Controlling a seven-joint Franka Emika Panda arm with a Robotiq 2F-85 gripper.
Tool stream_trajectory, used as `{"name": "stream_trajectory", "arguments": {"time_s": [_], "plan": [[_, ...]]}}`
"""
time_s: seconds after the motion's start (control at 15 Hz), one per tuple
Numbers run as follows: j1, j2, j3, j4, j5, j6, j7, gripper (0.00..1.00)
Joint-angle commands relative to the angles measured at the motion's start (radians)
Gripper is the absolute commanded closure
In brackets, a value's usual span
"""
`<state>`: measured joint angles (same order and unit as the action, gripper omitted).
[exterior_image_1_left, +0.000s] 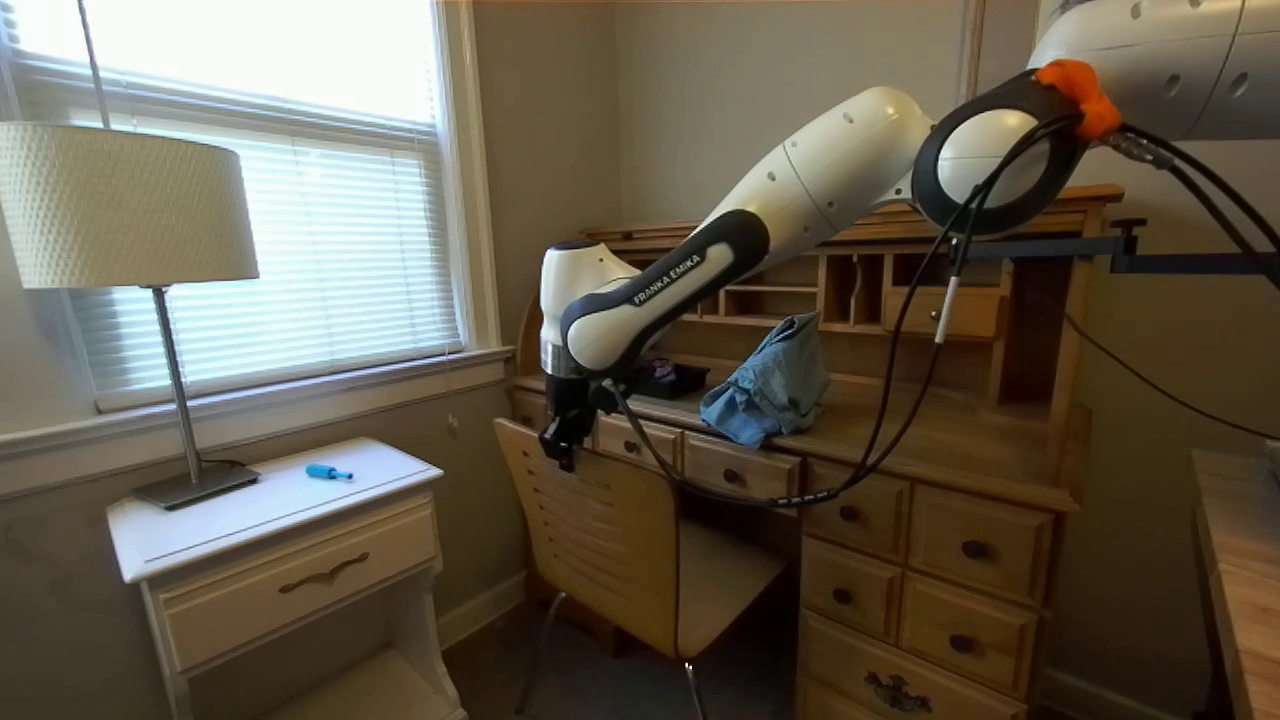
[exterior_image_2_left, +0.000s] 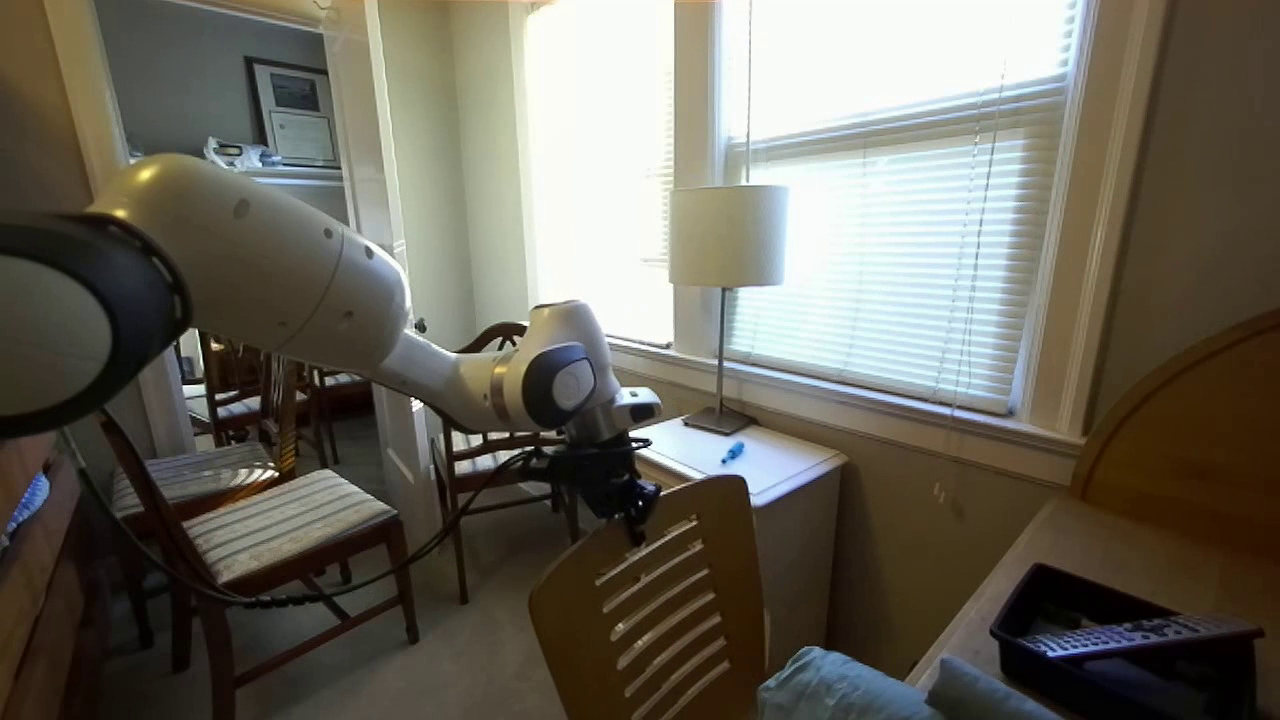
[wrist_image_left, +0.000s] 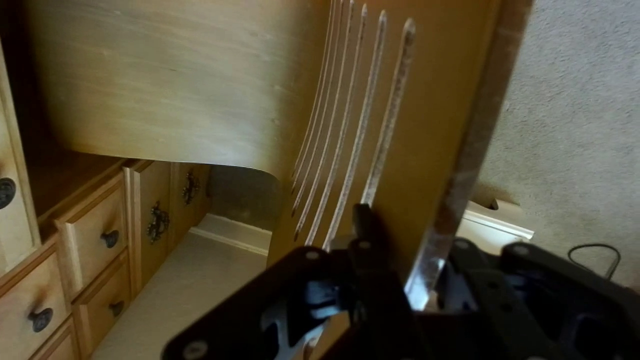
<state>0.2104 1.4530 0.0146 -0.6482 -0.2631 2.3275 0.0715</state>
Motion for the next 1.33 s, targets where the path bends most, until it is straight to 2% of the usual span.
{"name": "stream_trajectory", "arguments": {"time_s": [0.0, 0.6, 0.87, 0.93, 1.27], "plan": [[0.033, -0.062, 0.042, 0.021, -0.003, 0.016, -0.088, 0.95], [0.068, -0.064, 0.076, 0.027, 0.003, 0.000, -0.094, 0.95], [0.061, -0.068, 0.094, 0.026, 0.015, -0.003, -0.107, 0.95], [0.051, -0.005, 0.035, 0.004, 0.000, -0.001, 0.015, 0.81], [0.051, -0.005, 0.037, 0.005, 0.000, -0.001, 0.015, 0.81]]}}
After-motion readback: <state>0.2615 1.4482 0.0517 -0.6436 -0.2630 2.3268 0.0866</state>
